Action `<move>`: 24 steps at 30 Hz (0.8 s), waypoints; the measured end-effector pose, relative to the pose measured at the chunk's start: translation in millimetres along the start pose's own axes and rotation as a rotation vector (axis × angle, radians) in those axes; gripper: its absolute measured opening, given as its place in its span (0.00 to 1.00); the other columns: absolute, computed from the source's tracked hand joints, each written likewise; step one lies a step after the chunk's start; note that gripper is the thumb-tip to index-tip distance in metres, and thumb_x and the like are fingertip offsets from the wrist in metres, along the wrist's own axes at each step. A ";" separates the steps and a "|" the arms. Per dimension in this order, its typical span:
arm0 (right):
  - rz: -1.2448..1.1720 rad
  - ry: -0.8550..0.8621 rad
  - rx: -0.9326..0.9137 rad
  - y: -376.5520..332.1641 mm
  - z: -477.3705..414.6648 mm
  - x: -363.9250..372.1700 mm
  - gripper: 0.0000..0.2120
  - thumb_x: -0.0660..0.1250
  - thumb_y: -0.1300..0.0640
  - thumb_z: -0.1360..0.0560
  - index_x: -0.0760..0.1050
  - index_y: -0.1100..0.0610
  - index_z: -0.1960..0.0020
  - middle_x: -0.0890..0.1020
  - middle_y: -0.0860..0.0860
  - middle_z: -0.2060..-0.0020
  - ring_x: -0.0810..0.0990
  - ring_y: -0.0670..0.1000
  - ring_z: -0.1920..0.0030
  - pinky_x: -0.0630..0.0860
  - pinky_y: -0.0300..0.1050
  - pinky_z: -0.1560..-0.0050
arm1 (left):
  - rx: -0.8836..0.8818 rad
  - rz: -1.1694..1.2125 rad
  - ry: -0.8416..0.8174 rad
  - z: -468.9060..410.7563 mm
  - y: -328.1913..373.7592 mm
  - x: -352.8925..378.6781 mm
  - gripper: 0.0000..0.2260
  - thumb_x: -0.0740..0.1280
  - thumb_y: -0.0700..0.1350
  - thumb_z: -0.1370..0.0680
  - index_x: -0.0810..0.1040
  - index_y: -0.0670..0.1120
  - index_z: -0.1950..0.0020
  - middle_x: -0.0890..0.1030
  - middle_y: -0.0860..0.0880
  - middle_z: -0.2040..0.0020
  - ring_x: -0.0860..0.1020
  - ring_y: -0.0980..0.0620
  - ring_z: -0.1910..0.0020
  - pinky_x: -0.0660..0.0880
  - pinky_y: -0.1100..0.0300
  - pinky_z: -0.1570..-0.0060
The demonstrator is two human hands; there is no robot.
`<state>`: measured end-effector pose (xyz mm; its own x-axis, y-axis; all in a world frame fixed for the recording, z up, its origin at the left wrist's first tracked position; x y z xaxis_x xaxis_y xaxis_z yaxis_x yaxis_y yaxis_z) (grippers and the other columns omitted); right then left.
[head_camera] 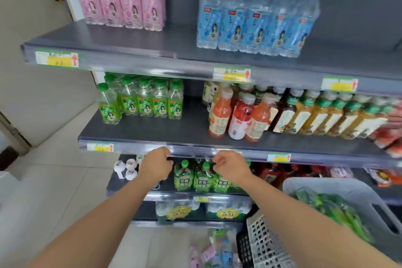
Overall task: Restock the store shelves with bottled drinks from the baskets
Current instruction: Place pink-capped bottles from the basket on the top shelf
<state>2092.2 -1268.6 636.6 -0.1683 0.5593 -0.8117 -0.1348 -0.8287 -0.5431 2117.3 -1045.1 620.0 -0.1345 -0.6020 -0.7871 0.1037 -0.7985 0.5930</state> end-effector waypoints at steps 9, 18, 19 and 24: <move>-0.019 0.076 0.231 134.2 75.8 -66.6 0.07 0.66 0.61 0.27 0.78 0.50 0.55 0.82 0.50 0.52 0.80 0.51 0.46 0.71 0.36 0.49 | 0.263 -0.112 -0.219 56.8 129.1 118.6 0.14 0.64 0.43 0.22 0.75 0.47 0.36 0.78 0.47 0.38 0.78 0.46 0.44 0.75 0.57 0.47; -0.036 0.154 0.528 270.1 127.4 -110.4 0.08 0.67 0.58 0.27 0.76 0.46 0.61 0.83 0.49 0.50 0.80 0.53 0.46 0.75 0.42 0.44 | 0.506 -0.191 -0.406 83.0 232.1 234.3 0.10 0.63 0.41 0.22 0.77 0.43 0.41 0.77 0.46 0.40 0.77 0.45 0.44 0.75 0.55 0.49; -0.037 0.159 0.563 286.3 131.9 -113.3 0.07 0.67 0.58 0.27 0.78 0.46 0.59 0.83 0.50 0.49 0.81 0.53 0.47 0.76 0.43 0.43 | 0.519 -0.198 -0.421 86.5 242.3 247.3 0.09 0.63 0.40 0.22 0.77 0.42 0.43 0.78 0.45 0.43 0.77 0.45 0.46 0.74 0.55 0.49; -0.028 0.122 0.667 375.2 139.7 -118.0 0.09 0.67 0.57 0.27 0.80 0.53 0.48 0.83 0.51 0.48 0.82 0.53 0.50 0.78 0.46 0.45 | 0.498 -0.216 -0.510 100.0 284.3 319.6 0.11 0.63 0.45 0.22 0.76 0.46 0.40 0.78 0.48 0.42 0.77 0.47 0.44 0.74 0.57 0.46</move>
<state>1925.0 -1643.0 558.6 -0.0502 0.5419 -0.8390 -0.7175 -0.6039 -0.3471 2005.2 -1464.8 554.0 -0.5546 -0.2608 -0.7902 -0.4193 -0.7326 0.5362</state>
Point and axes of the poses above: each hand's wrist, its own z-axis away from the middle knuckle, its own x-axis out of the palm, y = z × x, the point moved 4 cm from there along -z, towards the middle knuckle
